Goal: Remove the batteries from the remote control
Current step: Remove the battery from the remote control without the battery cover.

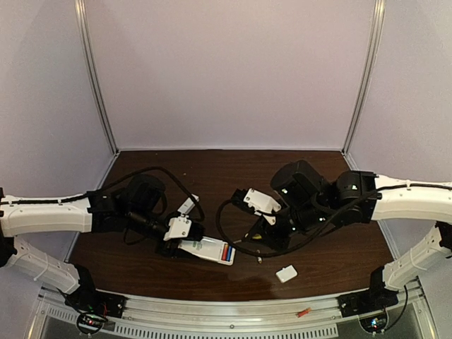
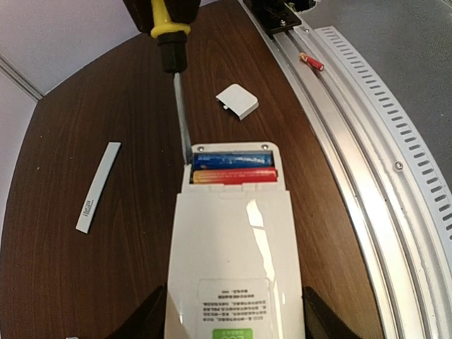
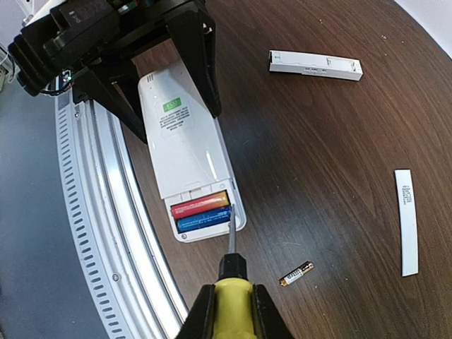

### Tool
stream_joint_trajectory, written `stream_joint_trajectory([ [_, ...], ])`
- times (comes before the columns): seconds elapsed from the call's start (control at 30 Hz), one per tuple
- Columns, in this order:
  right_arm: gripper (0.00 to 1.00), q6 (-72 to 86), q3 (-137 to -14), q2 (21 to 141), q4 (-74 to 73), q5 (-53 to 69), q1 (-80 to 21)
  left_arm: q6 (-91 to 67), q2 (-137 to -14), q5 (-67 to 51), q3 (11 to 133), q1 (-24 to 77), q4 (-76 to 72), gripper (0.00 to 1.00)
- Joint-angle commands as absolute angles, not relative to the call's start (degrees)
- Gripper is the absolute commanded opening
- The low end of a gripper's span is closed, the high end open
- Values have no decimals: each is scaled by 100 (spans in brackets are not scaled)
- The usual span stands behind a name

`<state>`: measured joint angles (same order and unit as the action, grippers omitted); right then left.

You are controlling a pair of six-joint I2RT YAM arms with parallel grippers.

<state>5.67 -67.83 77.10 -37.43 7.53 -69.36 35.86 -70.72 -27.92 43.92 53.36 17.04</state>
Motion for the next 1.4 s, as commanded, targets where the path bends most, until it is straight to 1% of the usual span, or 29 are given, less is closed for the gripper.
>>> stream_joint_trajectory([
  [0.0,0,646,-6559,7817,-3713,1409,-6985,3454,-6850,-2454,4376,5300,745,0],
  [0.3,0,864,-6320,7886,-3390,1709,-6958,3595,-6882,-2158,4329,5297,542,0],
  [0.8,0,960,-6275,7919,-3225,1766,-6928,3796,-6954,-1962,4344,5284,475,0],
  [0.9,0,962,-6308,7811,-3126,1551,-6933,3857,-6986,-2074,4342,5285,614,0],
  [1.1,0,856,-6415,7595,-3119,671,-6902,3894,-7006,-2307,4345,5290,829,0],
  [1.37,0,793,-6407,7413,-3048,245,-6782,3841,-7081,-2456,4395,5290,870,0],
])
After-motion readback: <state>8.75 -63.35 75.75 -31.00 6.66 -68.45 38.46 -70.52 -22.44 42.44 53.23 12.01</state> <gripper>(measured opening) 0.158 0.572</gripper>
